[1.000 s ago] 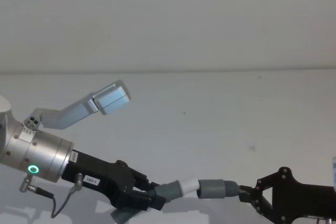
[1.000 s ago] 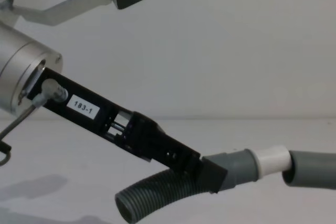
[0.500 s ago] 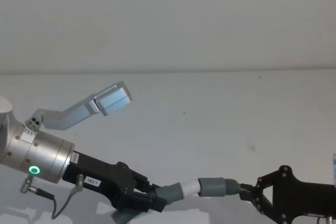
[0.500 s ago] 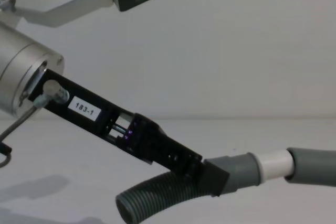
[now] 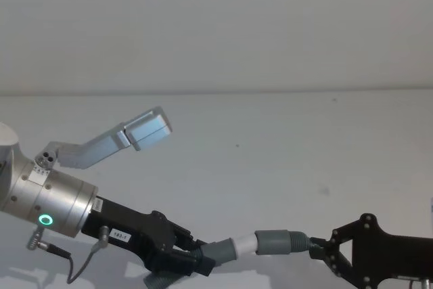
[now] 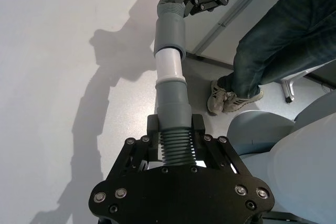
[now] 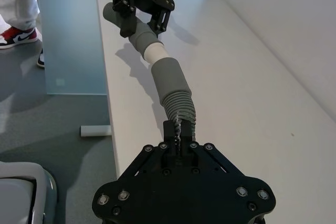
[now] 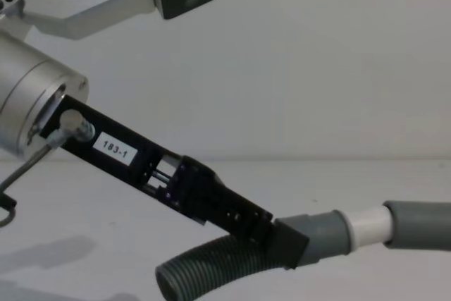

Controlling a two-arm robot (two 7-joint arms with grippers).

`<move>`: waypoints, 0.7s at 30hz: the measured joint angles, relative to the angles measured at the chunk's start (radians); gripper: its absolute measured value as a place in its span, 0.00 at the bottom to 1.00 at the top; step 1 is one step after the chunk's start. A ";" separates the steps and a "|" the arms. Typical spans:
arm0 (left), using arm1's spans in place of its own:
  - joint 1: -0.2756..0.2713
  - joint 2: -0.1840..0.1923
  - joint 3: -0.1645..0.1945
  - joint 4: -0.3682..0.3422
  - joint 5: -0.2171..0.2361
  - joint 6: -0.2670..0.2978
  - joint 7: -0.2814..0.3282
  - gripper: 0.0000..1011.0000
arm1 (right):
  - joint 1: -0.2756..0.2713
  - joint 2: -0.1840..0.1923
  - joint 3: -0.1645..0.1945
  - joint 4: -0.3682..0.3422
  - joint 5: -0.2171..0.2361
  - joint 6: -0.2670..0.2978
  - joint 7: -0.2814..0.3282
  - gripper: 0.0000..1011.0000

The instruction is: Use both hands to pick up one end of the pipe from the table, align the ends, and insert them.

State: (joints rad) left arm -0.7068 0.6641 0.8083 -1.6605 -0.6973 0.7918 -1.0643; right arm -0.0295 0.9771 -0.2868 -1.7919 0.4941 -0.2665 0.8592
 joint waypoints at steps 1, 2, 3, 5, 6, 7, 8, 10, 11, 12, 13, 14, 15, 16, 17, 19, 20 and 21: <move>-0.002 0.000 0.002 0.001 0.000 0.000 0.000 0.33 | 0.000 0.001 0.000 0.000 0.001 -0.003 0.002 0.04; -0.002 0.000 0.003 0.001 -0.001 0.000 0.000 0.33 | 0.000 0.001 -0.001 0.000 0.001 -0.005 0.003 0.04; -0.004 0.000 0.005 0.002 -0.001 0.000 -0.001 0.33 | 0.000 0.002 -0.001 0.000 0.002 -0.008 0.007 0.04; -0.006 0.000 0.008 0.003 -0.001 0.000 -0.002 0.33 | 0.000 0.003 -0.002 0.000 0.003 -0.011 0.010 0.04; -0.008 0.000 0.010 0.003 -0.002 0.000 -0.003 0.33 | 0.001 0.004 -0.003 0.000 0.004 -0.014 0.013 0.04; -0.009 0.000 0.011 0.004 -0.002 0.000 -0.003 0.33 | 0.001 0.005 -0.003 0.000 0.004 -0.016 0.015 0.04; -0.009 0.000 0.012 0.004 -0.002 0.000 -0.003 0.33 | 0.001 0.006 -0.004 0.000 0.004 -0.019 0.017 0.04; -0.012 0.000 0.016 0.004 -0.003 0.001 -0.004 0.33 | 0.002 0.007 -0.006 -0.001 0.005 -0.025 0.023 0.04; -0.012 0.000 0.016 0.004 -0.004 0.001 -0.004 0.33 | 0.003 0.008 -0.006 -0.001 0.005 -0.027 0.024 0.04; -0.013 0.001 0.017 0.004 -0.004 0.002 -0.004 0.33 | 0.003 0.008 -0.007 -0.001 0.005 -0.029 0.026 0.04; -0.014 0.002 0.019 0.003 -0.005 0.003 -0.005 0.33 | 0.005 0.009 -0.009 -0.001 0.005 -0.033 0.031 0.04; -0.014 0.002 0.020 0.003 -0.006 0.004 -0.005 0.33 | 0.006 0.010 -0.010 -0.001 0.005 -0.036 0.033 0.04; -0.014 0.003 0.021 0.002 -0.006 0.004 -0.005 0.33 | 0.007 0.011 -0.011 -0.001 0.005 -0.038 0.035 0.04; -0.015 0.003 0.022 0.001 -0.007 0.005 -0.005 0.33 | 0.007 0.011 -0.012 -0.001 0.005 -0.040 0.038 0.04; -0.015 0.005 0.023 -0.001 -0.008 0.006 -0.005 0.33 | 0.009 0.012 -0.014 -0.001 0.005 -0.044 0.042 0.04; -0.016 0.007 0.025 -0.004 -0.010 0.008 -0.005 0.33 | 0.012 0.014 -0.017 0.000 0.005 -0.049 0.048 0.04; -0.016 0.008 0.026 -0.005 -0.010 0.009 -0.004 0.33 | 0.013 0.015 -0.018 0.000 0.006 -0.050 0.050 0.04; -0.016 0.009 0.026 -0.006 -0.011 0.009 -0.004 0.33 | 0.014 0.015 -0.018 0.000 0.006 -0.052 0.052 0.04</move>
State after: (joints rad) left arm -0.7232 0.6731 0.8348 -1.6664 -0.7082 0.8011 -1.0686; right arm -0.0156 0.9923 -0.3051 -1.7920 0.4997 -0.3184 0.9112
